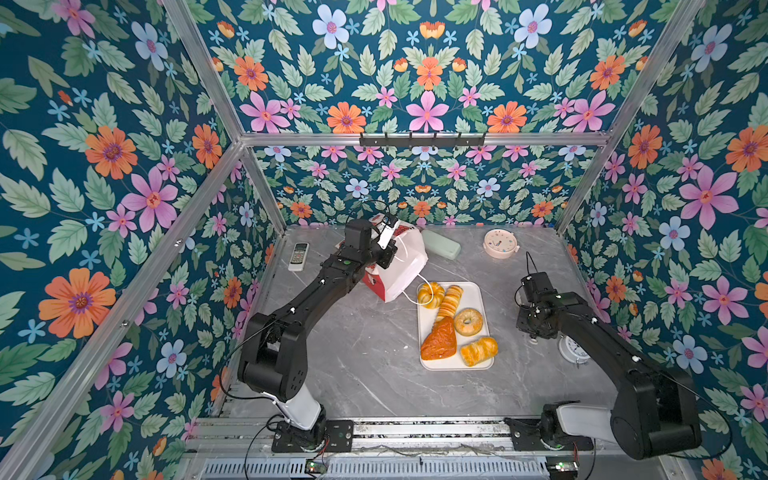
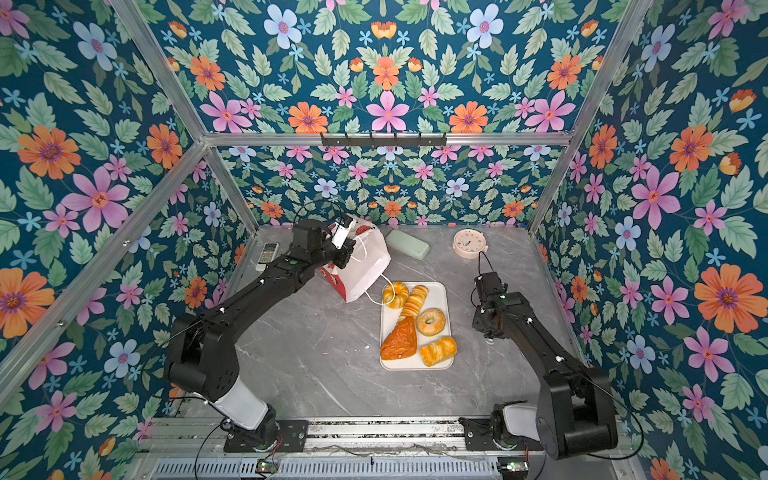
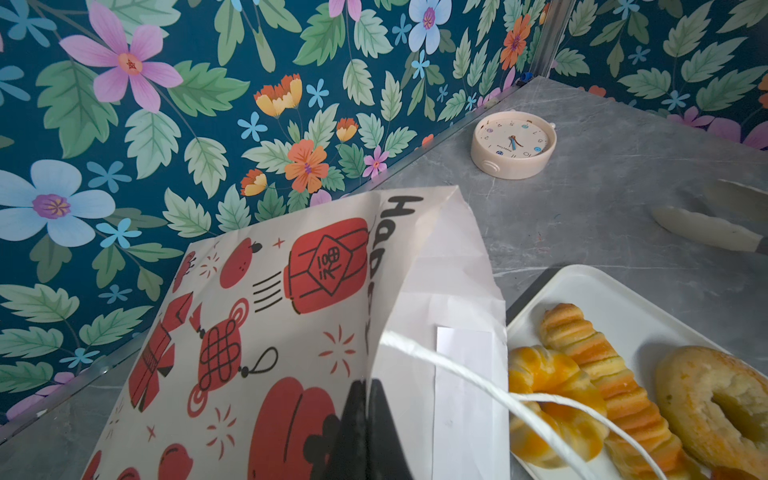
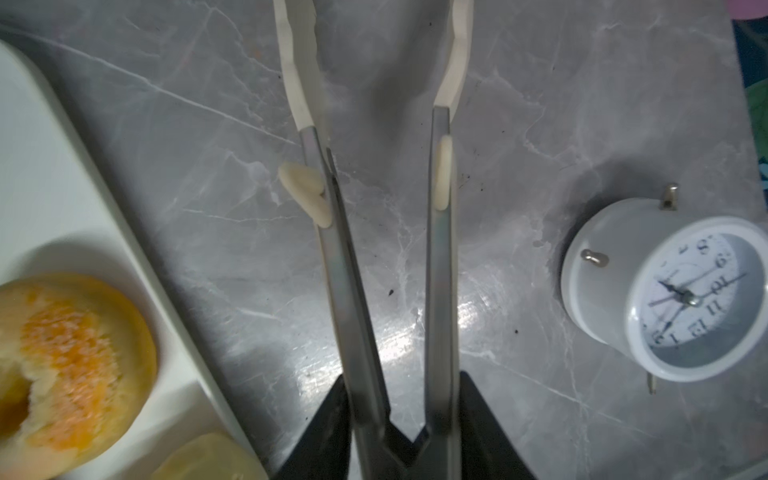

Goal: Take the fake bread out of the paper bag

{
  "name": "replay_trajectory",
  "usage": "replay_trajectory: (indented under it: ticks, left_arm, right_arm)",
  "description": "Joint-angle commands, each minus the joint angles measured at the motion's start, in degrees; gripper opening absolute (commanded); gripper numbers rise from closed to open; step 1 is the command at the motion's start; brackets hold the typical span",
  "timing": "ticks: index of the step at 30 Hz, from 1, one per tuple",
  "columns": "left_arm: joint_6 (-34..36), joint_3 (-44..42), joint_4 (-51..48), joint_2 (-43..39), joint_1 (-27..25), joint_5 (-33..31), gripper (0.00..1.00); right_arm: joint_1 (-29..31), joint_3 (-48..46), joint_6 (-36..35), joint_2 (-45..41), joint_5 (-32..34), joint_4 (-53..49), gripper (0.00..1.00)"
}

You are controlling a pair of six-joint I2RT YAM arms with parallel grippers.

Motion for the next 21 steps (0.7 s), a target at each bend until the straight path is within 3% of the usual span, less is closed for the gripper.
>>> replay_trajectory:
  ticks: [1, 14, 21]
  left_arm:
    - [0.61, 0.53, 1.37, -0.58, 0.00, 0.53, 0.02]
    - [-0.42, 1.24, 1.17, -2.88, -0.02, 0.47, 0.02]
    - [-3.91, 4.61, -1.51, -3.60, 0.03, -1.55, 0.02]
  right_arm:
    - [-0.14, -0.58, 3.10, 1.71, 0.20, 2.76, 0.39]
    - [-1.17, -0.88, 3.20, 6.51, -5.71, -0.56, 0.49]
    - [-1.23, -1.63, 4.34, 1.13, -4.60, 0.35, 0.49]
